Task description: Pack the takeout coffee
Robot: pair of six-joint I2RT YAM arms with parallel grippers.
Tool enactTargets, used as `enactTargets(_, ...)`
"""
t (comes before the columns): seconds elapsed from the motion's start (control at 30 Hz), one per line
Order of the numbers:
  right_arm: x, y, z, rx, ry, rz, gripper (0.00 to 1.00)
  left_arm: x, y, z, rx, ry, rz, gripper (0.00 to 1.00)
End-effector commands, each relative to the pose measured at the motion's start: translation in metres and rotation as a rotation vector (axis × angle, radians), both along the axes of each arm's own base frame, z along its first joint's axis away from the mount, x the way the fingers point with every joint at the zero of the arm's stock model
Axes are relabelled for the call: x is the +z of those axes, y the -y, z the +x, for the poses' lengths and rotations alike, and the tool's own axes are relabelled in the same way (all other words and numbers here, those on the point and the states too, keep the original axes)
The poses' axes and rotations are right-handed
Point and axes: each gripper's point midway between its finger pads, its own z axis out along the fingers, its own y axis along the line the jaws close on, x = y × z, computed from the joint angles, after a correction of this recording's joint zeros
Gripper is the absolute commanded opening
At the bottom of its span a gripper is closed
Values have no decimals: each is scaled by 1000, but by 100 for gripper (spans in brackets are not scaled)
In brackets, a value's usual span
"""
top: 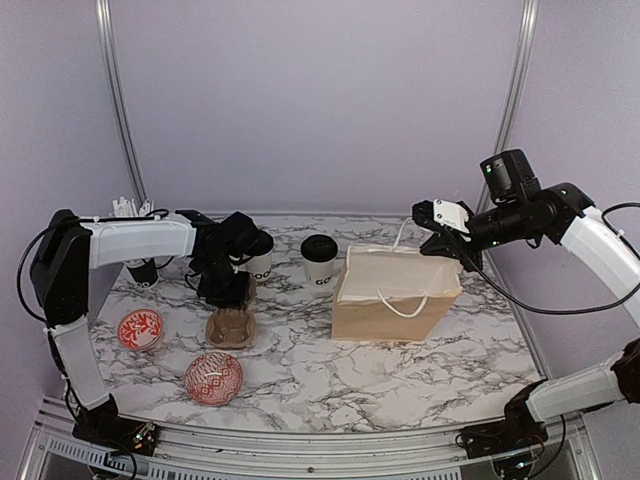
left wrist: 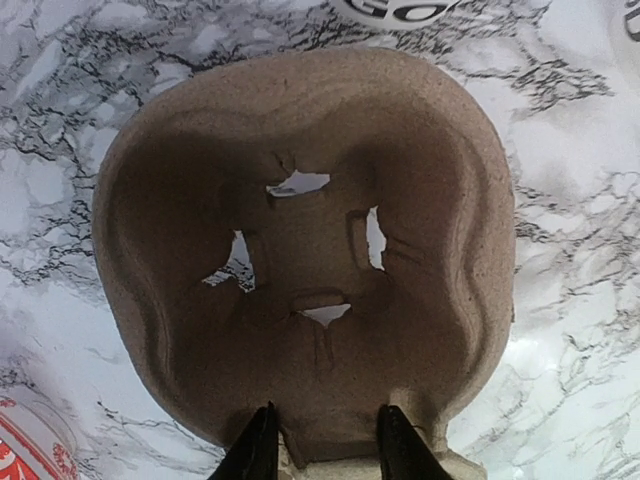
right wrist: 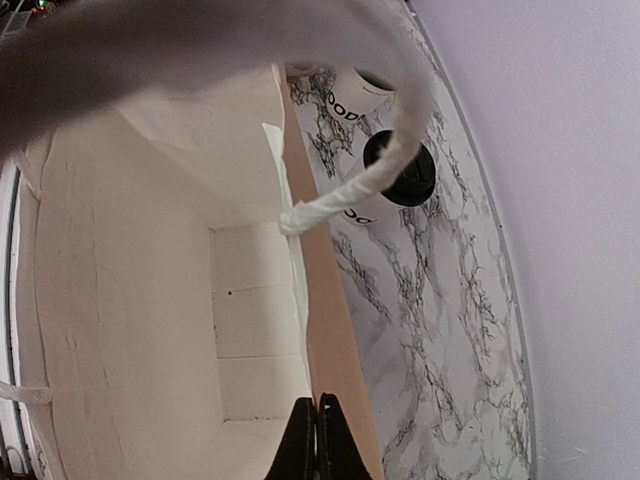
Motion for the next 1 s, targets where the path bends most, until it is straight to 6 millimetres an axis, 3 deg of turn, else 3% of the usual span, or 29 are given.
enactTargets(0.0, 8, -1, -11, 17, -7, 16, 0, 73, 2, 3, -24, 140, -81, 34)
enactTargets(0.2, 8, -4, -16, 34, -37, 29, 0, 150, 16, -7, -124, 308, -184, 31)
enactTargets(0.33, 17, -10, -22, 72, -61, 65, 0, 229, 43, -18, -312, 573, -215, 32)
enactTargets(0.43, 24, -18, -29, 116, -93, 101, 0, 277, 72, -41, -471, 727, -300, 31)
enactTargets(0.63, 24, -27, -34, 143, -142, 123, 0, 351, 129, -95, -747, 933, -594, 28)
enactTargets(0.77, 24, -31, -36, 155, -172, 138, 0, 391, 164, -136, -926, 1044, -819, 28)
enactTargets(0.97, 31, -37, -39, 178, -210, 166, 0, 407, 207, -167, -1126, 1153, -960, 31)
